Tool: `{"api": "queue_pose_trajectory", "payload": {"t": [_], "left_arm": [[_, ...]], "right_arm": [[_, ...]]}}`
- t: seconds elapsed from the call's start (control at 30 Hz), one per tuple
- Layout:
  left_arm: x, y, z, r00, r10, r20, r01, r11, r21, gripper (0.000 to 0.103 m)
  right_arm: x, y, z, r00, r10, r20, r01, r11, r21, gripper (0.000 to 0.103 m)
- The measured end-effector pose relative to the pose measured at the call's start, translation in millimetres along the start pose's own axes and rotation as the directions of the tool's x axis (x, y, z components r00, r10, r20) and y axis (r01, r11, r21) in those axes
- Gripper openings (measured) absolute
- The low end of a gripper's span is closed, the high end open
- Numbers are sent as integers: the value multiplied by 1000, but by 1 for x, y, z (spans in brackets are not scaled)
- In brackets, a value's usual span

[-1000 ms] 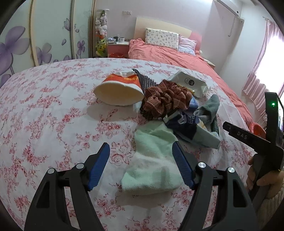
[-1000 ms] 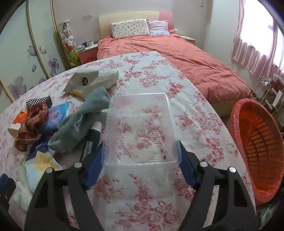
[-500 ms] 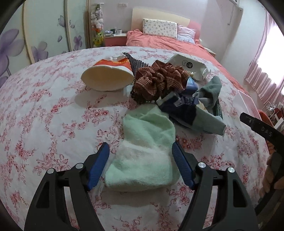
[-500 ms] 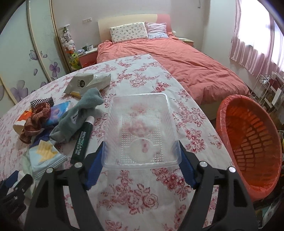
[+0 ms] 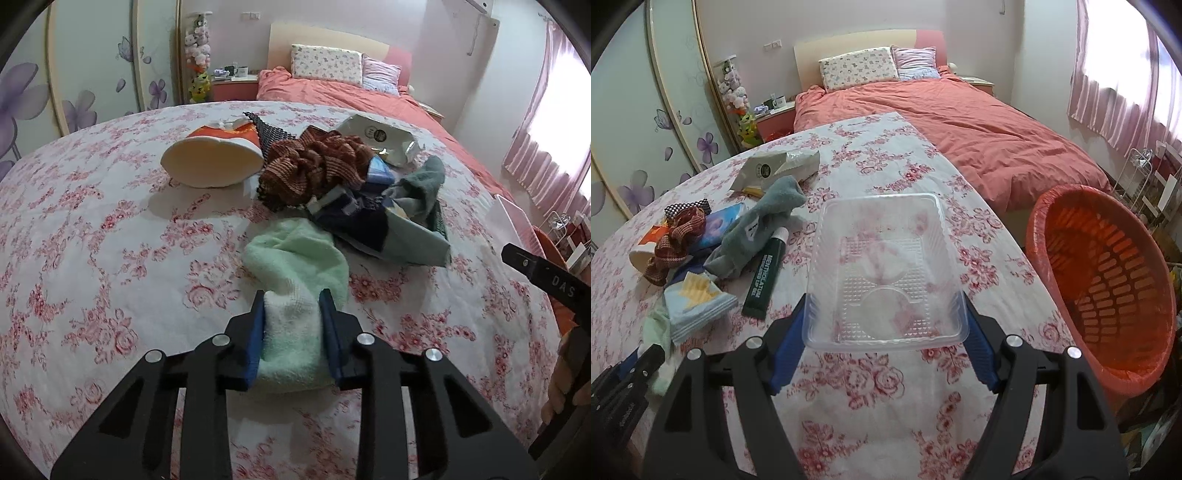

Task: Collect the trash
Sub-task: 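Grasp the clear plastic tray with the right gripper while the left grasps the green towel, then carry tray and towel over the orange basket and release both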

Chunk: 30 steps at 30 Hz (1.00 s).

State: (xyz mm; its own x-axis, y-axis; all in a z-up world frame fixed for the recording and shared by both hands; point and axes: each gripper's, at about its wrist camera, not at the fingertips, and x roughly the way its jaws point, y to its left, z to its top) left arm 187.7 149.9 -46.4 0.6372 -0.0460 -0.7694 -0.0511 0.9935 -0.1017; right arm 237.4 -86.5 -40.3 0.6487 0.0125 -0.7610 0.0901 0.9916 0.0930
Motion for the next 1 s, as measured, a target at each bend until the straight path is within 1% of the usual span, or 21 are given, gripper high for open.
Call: {"api": "queue_pose_trajectory", "payload": {"t": [0.03, 0.1, 0.17, 0.37, 0.6, 0.8, 0.9, 1.0], "left_arm": [[0, -2, -1, 1000, -2, 0, 2, 1000, 4, 26], [-1, -4, -2, 1000, -24, -1, 24, 1000, 9, 13], [-5, -6, -3, 999, -40, 6, 40, 999, 10, 11], [-30, -9, 6, 993, -77, 84, 76, 997, 24, 10], [-54, -19, 20, 986, -100, 137, 98, 995, 21, 10], [-74, -48, 32, 972, -150, 181, 141, 988, 63, 10], [-78, -70, 39, 963, -183, 195, 166, 981, 103, 10], [-77, -96, 45, 953, -231, 195, 207, 969, 136, 10]], "right_arm": [[-2, -1, -1, 1000, 0, 1, 0, 1000, 0, 73], [-5, -3, -3, 1000, 2, 4, -2, 1000, 1, 73], [-10, -5, -5, 1000, 5, 10, -5, 1000, 2, 73], [-27, -14, -6, 999, 12, 34, -13, 1000, 8, 73], [-50, -26, -7, 997, 23, 69, -24, 1000, 5, 73], [-71, -47, -6, 994, 17, 108, -19, 1000, 17, 73], [-80, -61, -5, 992, 6, 126, -10, 999, 31, 73], [-89, -79, -5, 989, -13, 146, 6, 999, 48, 73]]}}
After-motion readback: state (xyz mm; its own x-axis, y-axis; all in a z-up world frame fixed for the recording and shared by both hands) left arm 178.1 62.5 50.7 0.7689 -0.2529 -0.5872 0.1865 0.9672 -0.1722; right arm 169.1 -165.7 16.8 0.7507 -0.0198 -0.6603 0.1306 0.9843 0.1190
